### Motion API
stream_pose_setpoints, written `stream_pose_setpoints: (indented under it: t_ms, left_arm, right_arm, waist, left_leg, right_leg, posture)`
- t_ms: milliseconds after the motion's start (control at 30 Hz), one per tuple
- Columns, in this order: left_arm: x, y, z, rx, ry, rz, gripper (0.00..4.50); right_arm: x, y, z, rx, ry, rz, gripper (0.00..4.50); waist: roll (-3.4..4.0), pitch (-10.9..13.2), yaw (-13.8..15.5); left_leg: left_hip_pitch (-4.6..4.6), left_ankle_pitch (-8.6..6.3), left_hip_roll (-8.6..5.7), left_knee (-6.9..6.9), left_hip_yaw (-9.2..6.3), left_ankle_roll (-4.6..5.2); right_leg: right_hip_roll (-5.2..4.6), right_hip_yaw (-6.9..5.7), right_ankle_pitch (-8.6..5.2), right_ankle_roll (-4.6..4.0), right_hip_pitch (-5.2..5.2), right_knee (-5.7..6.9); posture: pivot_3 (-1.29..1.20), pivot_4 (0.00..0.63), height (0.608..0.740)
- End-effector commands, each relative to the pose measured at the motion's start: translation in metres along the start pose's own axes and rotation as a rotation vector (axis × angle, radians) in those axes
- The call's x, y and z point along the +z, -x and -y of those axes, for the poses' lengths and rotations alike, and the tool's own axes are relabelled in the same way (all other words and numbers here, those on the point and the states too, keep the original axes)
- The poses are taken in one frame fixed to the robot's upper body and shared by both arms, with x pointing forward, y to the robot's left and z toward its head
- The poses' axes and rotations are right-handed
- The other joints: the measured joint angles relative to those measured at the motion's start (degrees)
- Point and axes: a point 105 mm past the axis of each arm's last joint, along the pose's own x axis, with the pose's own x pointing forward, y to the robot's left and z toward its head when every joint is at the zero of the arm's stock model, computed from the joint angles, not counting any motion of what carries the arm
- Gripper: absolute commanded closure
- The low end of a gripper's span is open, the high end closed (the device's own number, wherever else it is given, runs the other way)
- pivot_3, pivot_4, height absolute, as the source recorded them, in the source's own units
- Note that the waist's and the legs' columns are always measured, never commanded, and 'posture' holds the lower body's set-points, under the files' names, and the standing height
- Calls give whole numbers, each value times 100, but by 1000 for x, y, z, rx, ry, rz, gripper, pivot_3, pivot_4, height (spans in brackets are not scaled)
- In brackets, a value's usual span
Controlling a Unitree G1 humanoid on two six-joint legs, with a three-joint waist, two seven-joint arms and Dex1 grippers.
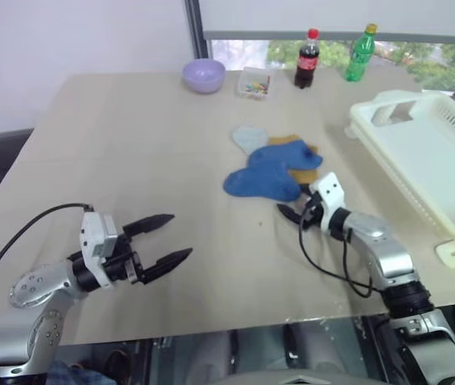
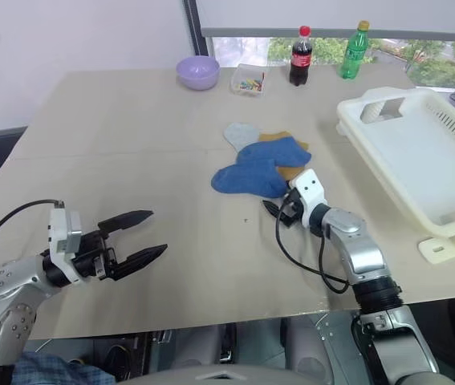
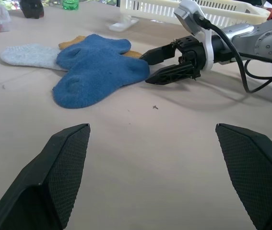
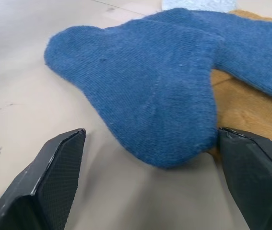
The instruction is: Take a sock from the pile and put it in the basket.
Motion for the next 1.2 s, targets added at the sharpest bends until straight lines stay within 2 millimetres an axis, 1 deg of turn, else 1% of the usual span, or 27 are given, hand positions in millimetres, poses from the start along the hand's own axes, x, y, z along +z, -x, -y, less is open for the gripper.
stream_pose_setpoints:
  t_ms: [33,100,200,233,333,367,433,500,567,600,667,833,867,900,967,1000,1033,1067,1100,1133,1167,1200]
  left_arm:
    - [9,0,-1,9,-45,25,0]
    - [9,0,-2,13,-46,26,0]
    - [8,0,-3,15,-45,25,0]
    - [7,0,-3,15,-45,25,0]
    - [6,0,-3,15,-43,25,0]
    - [6,0,-3,15,-43,25,0]
    - [6,0,-3,13,-43,25,0]
    - [6,0,-3,12,-44,25,0]
    - [6,0,-4,11,-44,26,0]
    - [5,0,-4,10,-44,25,0]
    - [4,-1,-4,6,-42,25,0]
    - [2,-4,-3,-9,-37,27,0]
    - [2,-4,-4,-12,-37,27,0]
    - [1,-5,-4,-14,-38,28,0]
    - [1,-6,-5,-16,-39,28,0]
    - [1,-6,-5,-17,-40,29,0]
    - [1,-6,-5,-19,-40,30,0]
    - [1,-6,-5,-21,-39,30,0]
    - [0,-6,-4,-24,-39,30,0]
    - [0,-6,-4,-26,-39,29,0]
    - [0,-6,-4,-29,-38,29,0]
    - [0,-6,-3,-30,-37,29,0]
  right_arm:
    - [11,-1,-4,13,20,54,1511]
    - [13,-2,-4,13,20,65,2467]
    - [15,-2,-4,14,23,69,4013]
    - [15,-1,-4,14,24,70,4429]
    - [13,1,-7,28,10,62,4429]
    - [10,2,-13,59,-10,45,4429]
    - [5,9,-33,158,-49,-2,4429]
    - [2,20,-52,245,-107,-41,4429]
    - [1,30,-64,298,-154,-74,4429]
    - [-1,38,-70,329,-178,-104,4429]
    - [-12,61,-80,398,-202,-201,4429]
    - [-28,102,-86,481,-254,-372,4429]
    - [-31,111,-85,485,-265,-405,4429]
    - [-34,117,-81,476,-268,-427,4429]
    - [-36,118,-65,381,-261,-424,4429]
    - [-37,116,-53,316,-255,-412,3873]
    - [-37,115,-45,270,-250,-405,3592]
    - [-37,115,-40,242,-242,-399,3093]
    - [-36,115,-37,230,-236,-392,2726]
    - [-34,115,-37,233,-241,-386,2145]
    - [-33,116,-39,238,-246,-381,1808]
    - [-32,117,-41,243,-252,-379,1285]
  waist:
    - [0,0,-1]
    - [0,0,-1]
    - [0,0,-1]
    - [0,0,-1]
    - [0,0,0]
    - [0,0,0]
    - [0,0,4]
    - [-1,-1,17]
    - [-1,-1,11]
    - [-2,-1,4]
    - [-1,-1,19]
    - [-19,-11,21]
    - [-23,-14,20]
    - [-25,-15,21]
    - [-37,-23,26]
    - [-42,-25,24]
    - [-46,-27,17]
    - [-49,-29,13]
    - [-52,-31,13]
    - [-53,-32,16]
    - [-53,-32,18]
    - [-54,-33,19]
  left_leg:
    - [0,0,0,0,0,0]
    - [0,0,1,0,0,0]
    - [0,0,1,0,0,0]
    - [0,0,1,0,1,0]
    - [0,0,1,0,1,0]
    - [0,0,1,0,1,0]
    - [0,0,1,0,1,0]
    - [-1,0,3,-2,-3,0]
    - [-2,0,8,-4,-7,0]
    - [-1,0,10,-4,-10,0]
    - [1,0,10,-3,-13,0]
    - [4,0,12,1,-17,0]
    - [5,0,12,1,-17,0]
    - [5,0,12,1,-18,0]
    - [4,0,11,1,-17,0]
    - [4,0,8,0,-15,0]
    - [4,0,8,0,-15,0]
    - [6,0,9,2,-16,0]
    - [7,0,10,4,-17,0]
    - [9,0,13,7,-17,0]
    - [9,0,21,12,-17,0]
    - [9,0,24,18,-17,0]
  right_leg:
    - [0,0,0,0,0,0]
    - [1,0,0,0,0,0]
    - [1,0,0,0,0,0]
    - [1,0,0,0,0,0]
    - [1,0,0,0,0,0]
    - [1,0,0,0,0,0]
    - [1,1,0,0,0,0]
    - [-1,-2,0,-1,0,0]
    - [-1,-1,-1,-2,0,-2]
    - [-1,1,0,-1,-1,-2]
    - [-2,3,0,0,0,-2]
    - [-4,-1,-5,8,2,-2]
    - [-4,-1,-8,14,2,-2]
    - [-3,-2,-11,17,2,-2]
    - [-3,-2,-11,18,2,-3]
    - [-2,-2,-11,17,2,-3]
    - [-1,-2,-11,17,2,-3]
    - [-1,0,-10,17,2,-3]
    - [-1,2,-8,16,2,-3]
    - [-1,3,-6,15,3,-2]
    - [-1,3,-5,13,5,-2]
    - [-2,3,-3,11,6,-2]
  posture:
    - [0,150,740]
    - [0,150,740]
    - [0,150,740]
    - [0,150,740]
    - [0,150,740]
    - [0,150,740]
    - [0,150,740]
    - [0,150,740]
    - [0,150,740]
    - [0,150,740]
    - [0,150,740]
    - [0,150,740]
    - [0,150,740]
    - [0,150,740]
    - [0,150,740]
    - [0,150,740]
    - [0,150,740]
    - [0,150,740]
    - [0,150,740]
    - [0,150,740]
    - [0,150,740]
    - [0,150,740]
